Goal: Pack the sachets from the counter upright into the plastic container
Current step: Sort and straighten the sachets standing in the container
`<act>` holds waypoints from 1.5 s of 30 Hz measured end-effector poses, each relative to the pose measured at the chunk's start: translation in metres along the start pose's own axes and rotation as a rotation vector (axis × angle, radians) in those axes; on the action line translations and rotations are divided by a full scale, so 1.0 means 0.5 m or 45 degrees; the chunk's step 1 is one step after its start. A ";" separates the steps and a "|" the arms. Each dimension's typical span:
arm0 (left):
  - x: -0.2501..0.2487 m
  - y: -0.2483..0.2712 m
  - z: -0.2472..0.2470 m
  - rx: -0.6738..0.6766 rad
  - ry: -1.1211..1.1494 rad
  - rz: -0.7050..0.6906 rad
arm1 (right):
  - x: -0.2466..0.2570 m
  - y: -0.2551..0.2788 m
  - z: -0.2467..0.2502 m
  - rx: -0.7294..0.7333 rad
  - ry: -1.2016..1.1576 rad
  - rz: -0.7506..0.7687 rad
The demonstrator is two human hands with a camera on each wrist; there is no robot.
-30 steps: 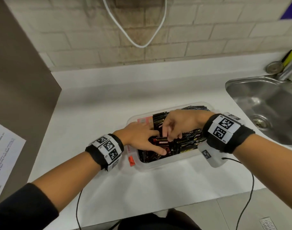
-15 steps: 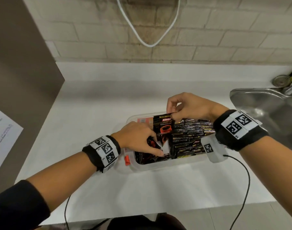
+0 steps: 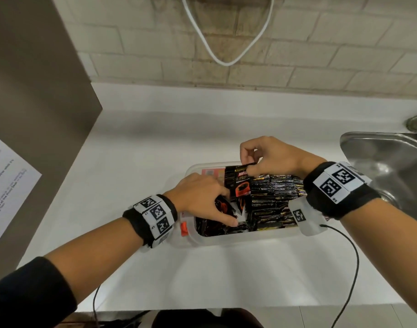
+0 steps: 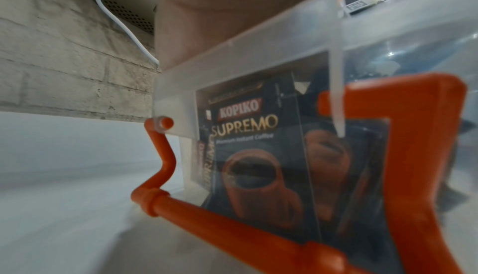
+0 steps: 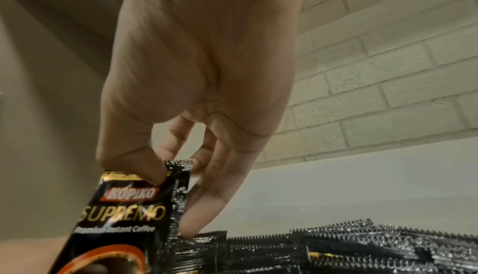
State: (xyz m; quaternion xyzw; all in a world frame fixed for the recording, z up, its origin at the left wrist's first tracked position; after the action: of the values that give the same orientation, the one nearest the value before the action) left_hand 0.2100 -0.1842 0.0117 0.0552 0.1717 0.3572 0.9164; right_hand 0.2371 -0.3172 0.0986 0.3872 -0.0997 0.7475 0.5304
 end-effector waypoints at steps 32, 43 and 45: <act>-0.008 0.002 -0.001 -0.016 0.006 -0.049 | 0.014 0.003 -0.040 0.044 0.218 0.157; -0.004 -0.002 -0.009 0.046 -0.053 -0.026 | 0.003 -0.018 -0.098 0.325 0.706 0.074; -0.002 -0.002 -0.011 0.056 -0.043 -0.008 | -0.003 -0.020 -0.101 0.344 0.762 0.067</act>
State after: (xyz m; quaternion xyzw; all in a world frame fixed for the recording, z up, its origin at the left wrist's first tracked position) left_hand 0.2080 -0.1854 0.0064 0.0808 0.1641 0.3497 0.9188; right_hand 0.2220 -0.2858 0.0605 0.2146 0.1507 0.8481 0.4604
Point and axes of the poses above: each hand's wrist, its own y-axis away from the middle knuckle, its own z-axis out of the back of the hand, x = y × z, the point moved 7 cm from there along -y, towards the middle knuckle, and after that the axes turned 1 degree about x, right-handed, at the moved point
